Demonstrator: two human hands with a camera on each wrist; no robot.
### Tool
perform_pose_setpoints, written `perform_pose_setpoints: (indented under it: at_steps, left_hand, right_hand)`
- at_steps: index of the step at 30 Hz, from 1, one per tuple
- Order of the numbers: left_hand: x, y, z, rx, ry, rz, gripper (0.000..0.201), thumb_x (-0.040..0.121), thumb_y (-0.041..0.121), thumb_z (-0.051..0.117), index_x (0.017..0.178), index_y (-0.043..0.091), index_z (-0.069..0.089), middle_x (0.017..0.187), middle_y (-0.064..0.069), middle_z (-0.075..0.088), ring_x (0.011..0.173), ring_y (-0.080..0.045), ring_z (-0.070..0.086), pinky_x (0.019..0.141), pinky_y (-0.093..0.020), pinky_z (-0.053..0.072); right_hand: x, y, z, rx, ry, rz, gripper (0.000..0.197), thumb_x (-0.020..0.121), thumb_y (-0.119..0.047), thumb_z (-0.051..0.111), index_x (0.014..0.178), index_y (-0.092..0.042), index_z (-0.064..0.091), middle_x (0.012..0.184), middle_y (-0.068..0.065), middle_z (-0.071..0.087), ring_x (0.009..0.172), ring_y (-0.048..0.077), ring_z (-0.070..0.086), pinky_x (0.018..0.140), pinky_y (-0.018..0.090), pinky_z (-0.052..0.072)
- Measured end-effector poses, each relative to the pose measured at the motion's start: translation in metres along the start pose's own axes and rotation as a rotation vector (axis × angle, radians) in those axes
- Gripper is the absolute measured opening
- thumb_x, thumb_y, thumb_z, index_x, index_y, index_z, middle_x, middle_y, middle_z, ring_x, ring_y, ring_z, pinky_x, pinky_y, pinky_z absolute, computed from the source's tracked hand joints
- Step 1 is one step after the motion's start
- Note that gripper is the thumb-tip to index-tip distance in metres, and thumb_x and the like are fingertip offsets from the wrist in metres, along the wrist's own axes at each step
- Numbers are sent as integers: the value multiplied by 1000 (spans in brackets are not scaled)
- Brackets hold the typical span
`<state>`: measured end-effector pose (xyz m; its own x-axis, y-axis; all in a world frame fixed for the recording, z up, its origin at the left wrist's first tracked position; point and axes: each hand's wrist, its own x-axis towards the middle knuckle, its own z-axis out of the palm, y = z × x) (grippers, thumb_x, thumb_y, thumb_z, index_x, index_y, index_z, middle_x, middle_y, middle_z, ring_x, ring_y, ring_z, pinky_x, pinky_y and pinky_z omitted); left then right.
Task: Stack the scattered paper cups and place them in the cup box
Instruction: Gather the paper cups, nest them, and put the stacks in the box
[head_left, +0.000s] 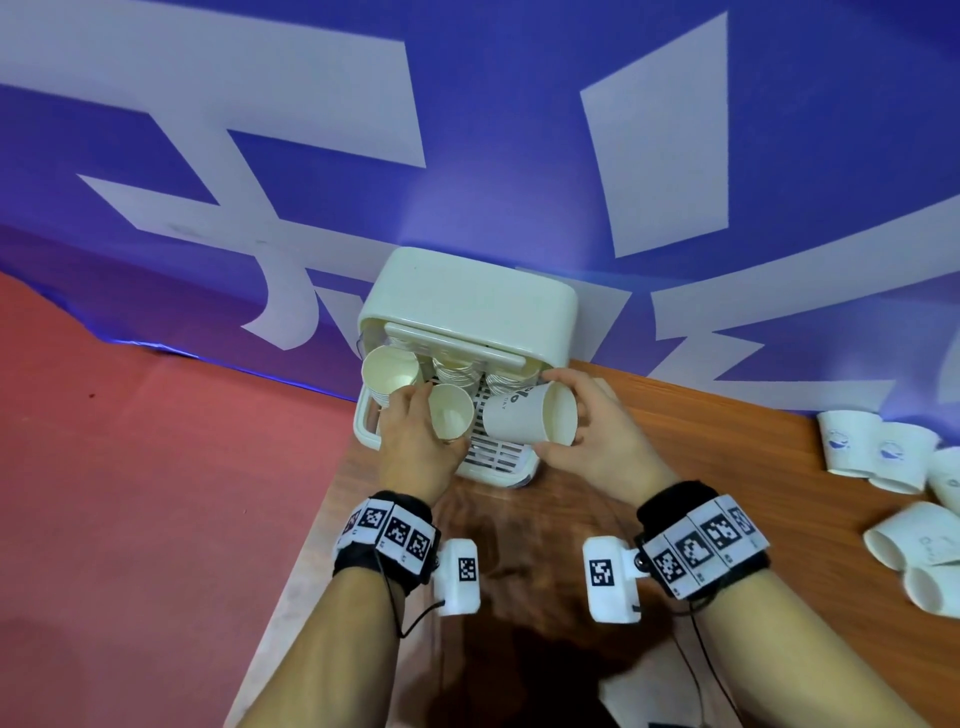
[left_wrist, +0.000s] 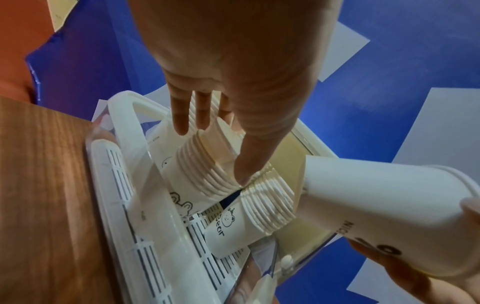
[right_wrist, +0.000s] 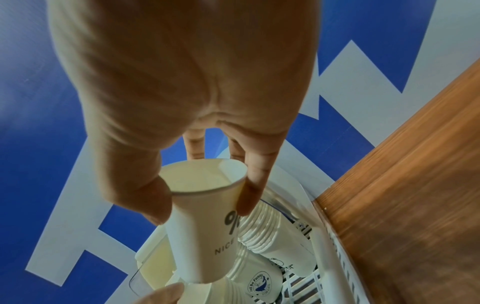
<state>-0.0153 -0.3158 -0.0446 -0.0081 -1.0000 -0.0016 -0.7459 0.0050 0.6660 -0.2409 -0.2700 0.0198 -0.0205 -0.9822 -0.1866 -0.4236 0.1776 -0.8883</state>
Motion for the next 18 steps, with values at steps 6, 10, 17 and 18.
perform_pose_setpoints:
  at_steps: [6, 10, 17, 18]
  left_hand:
    - [-3, -1, -1, 4, -38, -51, 77, 76, 28, 80, 142, 11, 45, 135, -7, 45, 126, -25, 43, 108, -36, 37]
    - [-6, -1, 1, 7, -49, -95, 77, 78, 28, 78, 144, 11, 43, 140, -6, 44, 130, -26, 42, 109, -38, 37]
    - [-7, -1, -8, -27, -67, -54, 74, 76, 37, 80, 139, 13, 50, 131, -10, 52, 121, -29, 48, 102, -40, 41]
    - [-8, -2, -11, -52, -60, -42, 72, 74, 35, 81, 137, 14, 52, 128, -11, 54, 118, -28, 49, 100, -39, 41]
  right_hand:
    - [-3, 2, 0, -18, 11, -3, 75, 57, -41, 78, 118, -65, 42, 117, -18, 42, 116, 14, 55, 98, 46, 51]
    - [-5, -3, 2, -53, 19, -19, 77, 58, -44, 80, 124, -57, 44, 116, -21, 42, 115, 11, 54, 98, 43, 51]
    - [-9, -26, 3, -197, 23, -94, 79, 70, -30, 86, 138, -31, 47, 119, -9, 44, 108, -2, 42, 88, 8, 31]
    - [-9, -29, 6, -196, 28, -103, 80, 70, -29, 86, 139, -30, 46, 119, -9, 45, 108, -1, 43, 89, 9, 32]
